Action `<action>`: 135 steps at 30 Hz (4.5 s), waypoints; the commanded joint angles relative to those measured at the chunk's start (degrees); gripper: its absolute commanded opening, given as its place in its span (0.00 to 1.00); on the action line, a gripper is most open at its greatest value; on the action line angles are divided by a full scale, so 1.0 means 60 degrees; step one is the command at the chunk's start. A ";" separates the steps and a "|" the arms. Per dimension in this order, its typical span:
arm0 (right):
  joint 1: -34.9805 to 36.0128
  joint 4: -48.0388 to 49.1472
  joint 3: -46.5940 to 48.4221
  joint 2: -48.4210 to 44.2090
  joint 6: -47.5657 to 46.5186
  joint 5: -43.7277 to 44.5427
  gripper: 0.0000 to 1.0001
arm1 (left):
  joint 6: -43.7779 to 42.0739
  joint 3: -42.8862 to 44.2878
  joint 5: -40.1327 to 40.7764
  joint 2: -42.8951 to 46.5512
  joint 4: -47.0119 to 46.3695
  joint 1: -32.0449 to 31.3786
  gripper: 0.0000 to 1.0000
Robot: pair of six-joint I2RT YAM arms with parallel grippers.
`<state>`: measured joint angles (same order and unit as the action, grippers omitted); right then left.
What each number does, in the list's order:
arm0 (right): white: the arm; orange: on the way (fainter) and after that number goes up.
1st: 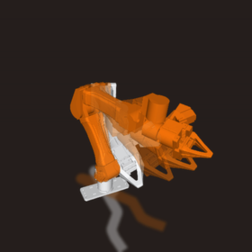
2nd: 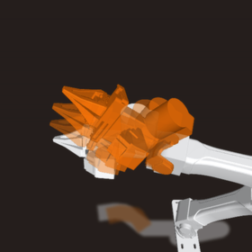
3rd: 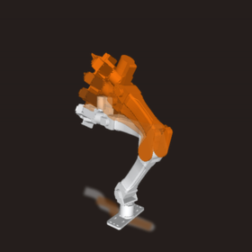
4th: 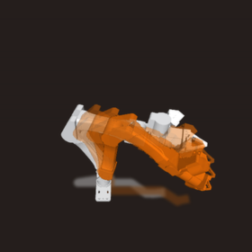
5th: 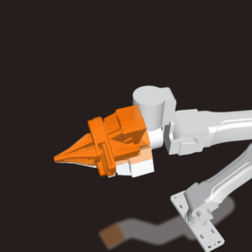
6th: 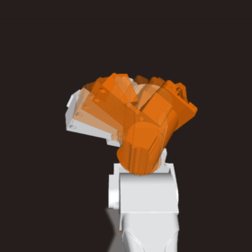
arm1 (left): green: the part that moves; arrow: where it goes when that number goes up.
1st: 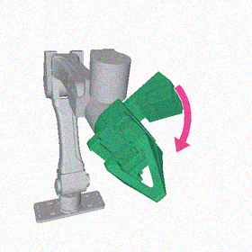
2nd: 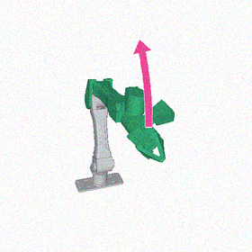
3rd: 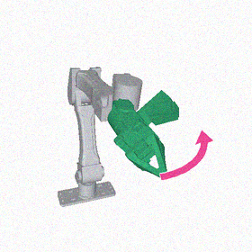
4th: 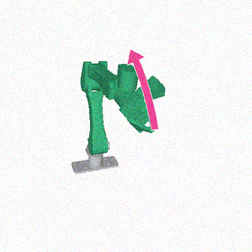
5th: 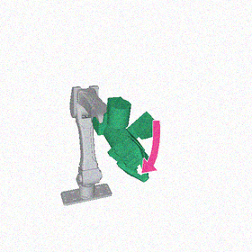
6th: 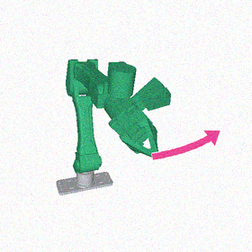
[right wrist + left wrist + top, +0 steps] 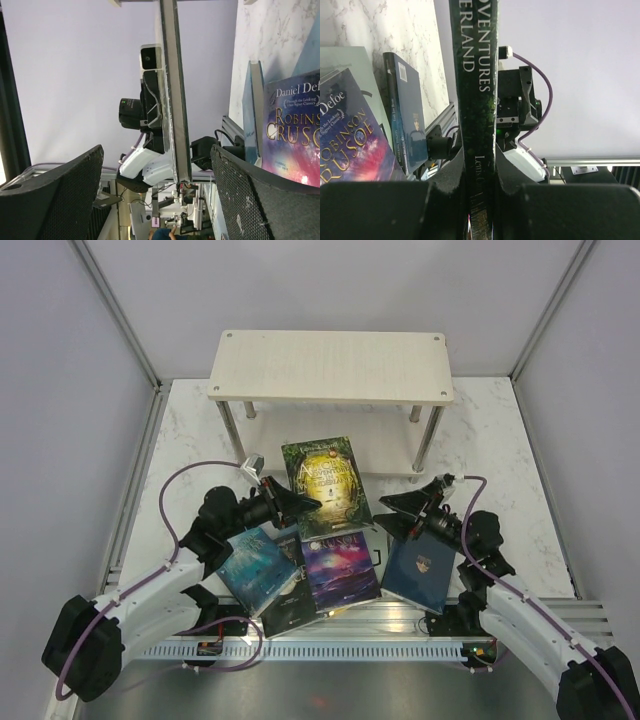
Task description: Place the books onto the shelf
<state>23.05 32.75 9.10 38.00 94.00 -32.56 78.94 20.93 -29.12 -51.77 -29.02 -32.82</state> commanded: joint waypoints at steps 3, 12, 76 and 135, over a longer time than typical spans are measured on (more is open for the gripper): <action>0.0040 0.1192 -0.0506 -0.0474 0.0682 0.0592 0.90 | 0.0364 0.0101 -0.0185 0.0308 -0.1228 0.0152 0.02; 0.0875 0.0943 0.0415 0.0975 -0.0416 0.0577 0.88 | 0.0687 0.0072 -0.0535 -0.0306 -0.2222 0.0152 0.02; 0.2839 -0.1093 1.0728 1.2181 -0.4094 0.4328 0.00 | -0.5290 0.7191 0.5499 0.3194 1.7009 0.0709 1.00; 0.1594 -0.8006 1.1198 1.2037 -0.6934 0.5367 0.98 | -0.5143 0.6166 0.5118 0.2373 1.5207 0.0709 1.00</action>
<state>34.33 -2.37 78.74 112.20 57.89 -7.05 46.92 58.57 1.17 -36.82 64.45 -28.93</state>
